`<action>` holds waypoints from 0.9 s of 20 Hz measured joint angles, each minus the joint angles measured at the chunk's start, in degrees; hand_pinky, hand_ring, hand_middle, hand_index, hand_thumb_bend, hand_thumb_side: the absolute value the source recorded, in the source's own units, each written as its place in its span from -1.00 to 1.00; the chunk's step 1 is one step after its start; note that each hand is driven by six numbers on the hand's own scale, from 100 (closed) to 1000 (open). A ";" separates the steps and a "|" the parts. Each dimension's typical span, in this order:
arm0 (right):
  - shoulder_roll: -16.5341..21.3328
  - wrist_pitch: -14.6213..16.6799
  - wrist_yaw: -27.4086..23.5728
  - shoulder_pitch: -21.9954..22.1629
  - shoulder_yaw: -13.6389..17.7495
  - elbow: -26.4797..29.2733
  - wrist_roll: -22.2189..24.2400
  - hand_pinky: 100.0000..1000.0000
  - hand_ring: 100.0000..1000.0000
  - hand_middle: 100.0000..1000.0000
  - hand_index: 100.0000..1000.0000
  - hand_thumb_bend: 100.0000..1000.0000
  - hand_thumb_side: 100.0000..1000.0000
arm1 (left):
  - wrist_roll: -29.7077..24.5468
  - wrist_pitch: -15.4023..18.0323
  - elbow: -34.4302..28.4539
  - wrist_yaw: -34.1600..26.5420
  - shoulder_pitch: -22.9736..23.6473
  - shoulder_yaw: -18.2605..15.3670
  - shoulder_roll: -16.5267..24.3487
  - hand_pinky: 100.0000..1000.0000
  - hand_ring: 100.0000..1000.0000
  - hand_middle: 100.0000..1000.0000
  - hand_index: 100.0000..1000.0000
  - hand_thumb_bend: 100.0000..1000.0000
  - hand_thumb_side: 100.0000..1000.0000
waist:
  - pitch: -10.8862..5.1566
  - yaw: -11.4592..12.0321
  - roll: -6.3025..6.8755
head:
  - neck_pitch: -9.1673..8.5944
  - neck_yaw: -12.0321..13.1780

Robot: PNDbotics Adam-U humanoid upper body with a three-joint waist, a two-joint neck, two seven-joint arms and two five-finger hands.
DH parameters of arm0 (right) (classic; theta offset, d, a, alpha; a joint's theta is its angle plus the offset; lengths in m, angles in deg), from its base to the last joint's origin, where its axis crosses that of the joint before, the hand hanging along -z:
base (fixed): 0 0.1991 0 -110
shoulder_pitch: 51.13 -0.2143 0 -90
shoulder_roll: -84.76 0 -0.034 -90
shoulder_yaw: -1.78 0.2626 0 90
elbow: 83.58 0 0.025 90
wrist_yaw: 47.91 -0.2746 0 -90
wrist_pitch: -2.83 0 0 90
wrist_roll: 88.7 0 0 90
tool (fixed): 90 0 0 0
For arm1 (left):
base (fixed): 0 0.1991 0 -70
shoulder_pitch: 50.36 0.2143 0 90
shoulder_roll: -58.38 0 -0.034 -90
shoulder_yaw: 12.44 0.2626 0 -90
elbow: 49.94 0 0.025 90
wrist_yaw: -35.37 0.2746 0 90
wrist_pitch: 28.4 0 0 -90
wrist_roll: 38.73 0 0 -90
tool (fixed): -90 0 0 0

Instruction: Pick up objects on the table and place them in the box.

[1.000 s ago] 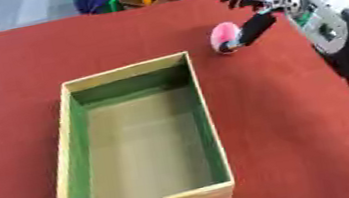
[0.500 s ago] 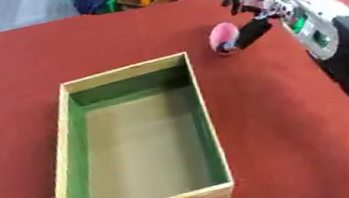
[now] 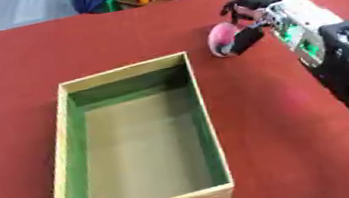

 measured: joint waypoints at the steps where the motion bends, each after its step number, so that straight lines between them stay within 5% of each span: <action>1: -0.01 0.02 0.48 -0.09 -0.03 0.00 0.22 0.48 0.65 0.17 0.65 -0.59 -0.31 | 0.00 0.00 0.00 0.00 0.00 0.00 0.00 -0.38 -0.44 -0.39 -0.09 -1.00 -0.18 | 0.00 -0.02 -0.01 | 0.02 -0.12; 10: -0.07 0.59 -0.11 -0.03 -0.20 4.07 -1.53 0.18 0.33 -0.33 -0.09 -1.00 -0.64 | 0.07 0.07 0.00 0.00 -0.14 0.00 0.00 -0.38 -0.44 -0.38 -0.09 -1.00 -0.18 | -0.01 -0.31 -0.40 | 0.41 -0.29; 15: 0.88 -0.24 -4.07 0.93 -0.83 9.35 -2.92 0.06 0.26 -0.37 -0.14 -1.00 -1.00 | 0.13 0.13 0.00 0.01 -0.32 0.00 0.00 -0.38 -0.44 -0.38 -0.09 -1.00 -0.18 | -0.11 -0.42 -0.58 | 0.41 -0.25; 18: 1.59 -1.65 -7.29 1.27 -0.80 12.77 -3.44 0.00 0.22 -0.40 -0.16 -1.00 -1.00 | 0.16 0.16 0.00 0.02 -0.42 -0.01 0.00 -0.38 -0.44 -0.38 -0.08 -1.00 -0.18 | -0.40 -0.59 -0.63 | 0.41 -0.25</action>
